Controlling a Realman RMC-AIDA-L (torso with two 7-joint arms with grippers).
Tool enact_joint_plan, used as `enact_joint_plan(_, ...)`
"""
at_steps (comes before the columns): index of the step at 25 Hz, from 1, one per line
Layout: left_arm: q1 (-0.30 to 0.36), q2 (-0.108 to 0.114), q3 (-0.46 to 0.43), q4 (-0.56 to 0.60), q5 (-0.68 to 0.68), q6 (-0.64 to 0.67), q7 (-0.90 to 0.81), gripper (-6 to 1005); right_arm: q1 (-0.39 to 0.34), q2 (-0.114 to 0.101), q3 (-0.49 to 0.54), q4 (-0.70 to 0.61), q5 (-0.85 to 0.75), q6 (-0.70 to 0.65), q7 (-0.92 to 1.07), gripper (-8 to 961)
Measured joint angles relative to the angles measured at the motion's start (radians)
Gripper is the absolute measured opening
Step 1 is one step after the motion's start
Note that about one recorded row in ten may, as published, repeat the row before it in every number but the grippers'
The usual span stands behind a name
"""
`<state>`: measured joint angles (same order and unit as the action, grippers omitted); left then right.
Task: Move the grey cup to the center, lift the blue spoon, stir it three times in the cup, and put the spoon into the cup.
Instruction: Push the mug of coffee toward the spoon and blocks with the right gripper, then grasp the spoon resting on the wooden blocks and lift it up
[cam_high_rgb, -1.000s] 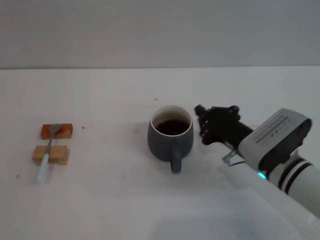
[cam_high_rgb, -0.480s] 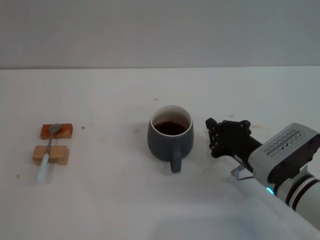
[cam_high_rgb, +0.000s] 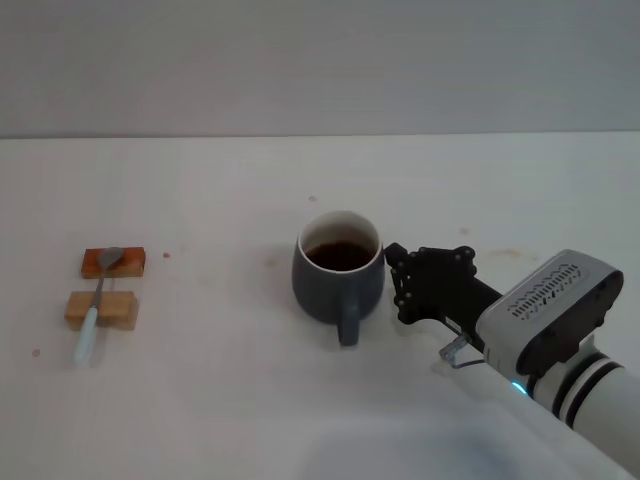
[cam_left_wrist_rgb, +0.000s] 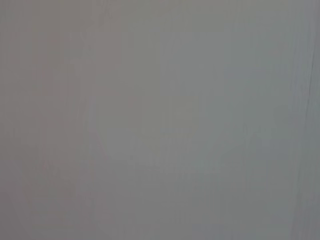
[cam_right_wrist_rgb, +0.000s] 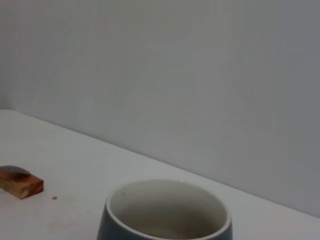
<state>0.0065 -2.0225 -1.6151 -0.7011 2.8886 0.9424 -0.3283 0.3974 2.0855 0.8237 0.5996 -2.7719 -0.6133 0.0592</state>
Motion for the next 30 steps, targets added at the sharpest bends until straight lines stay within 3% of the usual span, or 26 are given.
enact_joint_plan(22, 0.039, -0.008, 0.001, -0.017, 0.0, 0.018, -0.012, 701, 0.045, 0.002, -0.027, 0.033, 0.0, 0.047, 0.0, 23)
enact_joint_plan(30, 0.044, -0.008, 0.057, -0.033, 0.0, 0.01, -0.014, 701, 0.056, -0.004, 0.122, -0.061, -0.003, 0.026, -0.008, 25)
